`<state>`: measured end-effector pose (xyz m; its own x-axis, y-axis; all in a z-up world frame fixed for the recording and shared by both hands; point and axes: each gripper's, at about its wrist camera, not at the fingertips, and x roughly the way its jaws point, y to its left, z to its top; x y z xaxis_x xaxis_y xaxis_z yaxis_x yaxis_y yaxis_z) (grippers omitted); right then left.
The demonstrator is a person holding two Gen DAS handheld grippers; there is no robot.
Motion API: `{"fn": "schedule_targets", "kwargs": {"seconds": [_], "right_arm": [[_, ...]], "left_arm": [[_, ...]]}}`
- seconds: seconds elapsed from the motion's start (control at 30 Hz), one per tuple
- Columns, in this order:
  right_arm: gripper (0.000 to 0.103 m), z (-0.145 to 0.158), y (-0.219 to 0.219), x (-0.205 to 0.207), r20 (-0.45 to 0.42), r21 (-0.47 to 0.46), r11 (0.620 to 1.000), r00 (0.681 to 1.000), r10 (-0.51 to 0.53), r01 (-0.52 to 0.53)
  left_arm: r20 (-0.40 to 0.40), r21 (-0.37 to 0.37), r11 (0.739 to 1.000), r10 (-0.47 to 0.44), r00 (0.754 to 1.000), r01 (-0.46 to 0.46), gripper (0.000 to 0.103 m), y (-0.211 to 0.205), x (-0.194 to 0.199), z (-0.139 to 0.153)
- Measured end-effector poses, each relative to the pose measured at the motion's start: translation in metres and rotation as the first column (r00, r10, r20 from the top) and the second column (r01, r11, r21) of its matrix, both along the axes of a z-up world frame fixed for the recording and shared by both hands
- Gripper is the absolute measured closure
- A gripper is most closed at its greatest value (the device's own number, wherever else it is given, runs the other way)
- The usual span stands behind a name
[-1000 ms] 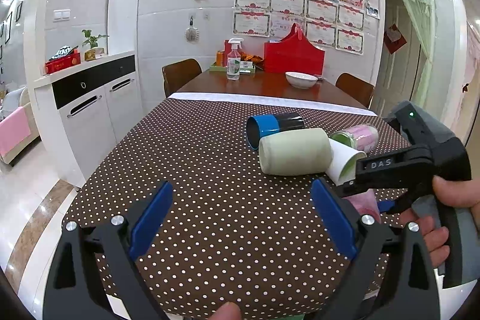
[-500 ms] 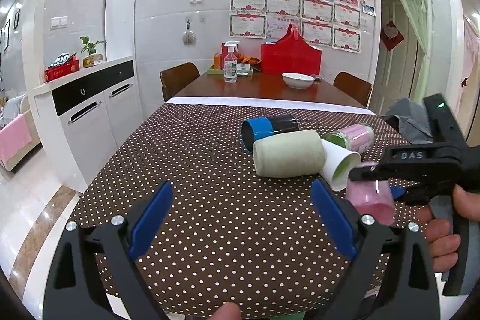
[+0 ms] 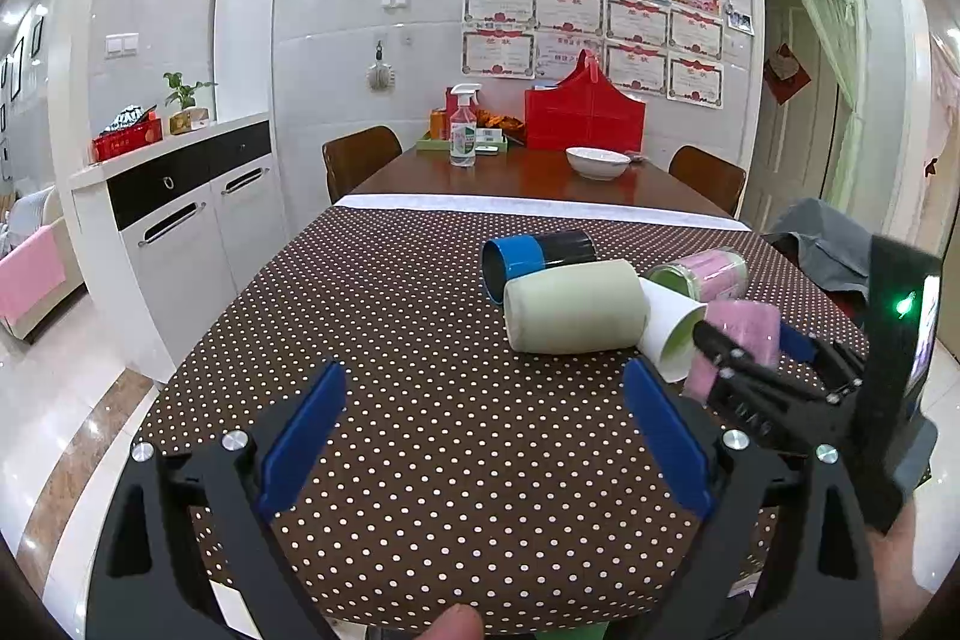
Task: Flip cup upside down
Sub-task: 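Close the right gripper on the pink cup and lift it, then lower the pink cup rim-down onto the tablecloth and open the right gripper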
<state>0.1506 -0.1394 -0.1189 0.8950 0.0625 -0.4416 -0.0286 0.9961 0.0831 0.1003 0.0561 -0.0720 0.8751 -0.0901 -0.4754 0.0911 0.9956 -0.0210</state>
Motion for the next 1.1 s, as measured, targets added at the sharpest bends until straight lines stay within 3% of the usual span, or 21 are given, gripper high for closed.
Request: {"fn": "schedule_targets", "kwargs": {"seconds": [0.27,0.67,0.9,1.1], "right_arm": [[0.04,-0.016,0.009,0.008,-0.065,-0.029,1.0,0.998,0.011,-0.013],[0.039,-0.014,0.009,-0.008,-0.077,-0.044,0.998,0.996,0.05,-0.054],[0.006,-0.011,0.005,-0.017,-0.089,-0.006,0.997,0.993,0.074,-0.075],[0.006,-0.001,0.005,-0.026,-0.081,0.016,0.995,0.991,0.103,-0.102]], "left_arm": [[-0.011,-0.007,1.0,0.005,1.0,-0.005,0.011,0.005,0.004,-0.005],[-0.014,0.009,1.0,-0.011,1.0,0.011,0.011,-0.002,0.004,-0.007],[-0.014,0.01,1.0,-0.011,1.0,0.011,0.011,-0.002,0.002,-0.007],[0.009,0.025,1.0,-0.009,1.0,0.009,0.011,-0.007,-0.004,-0.002]]}}
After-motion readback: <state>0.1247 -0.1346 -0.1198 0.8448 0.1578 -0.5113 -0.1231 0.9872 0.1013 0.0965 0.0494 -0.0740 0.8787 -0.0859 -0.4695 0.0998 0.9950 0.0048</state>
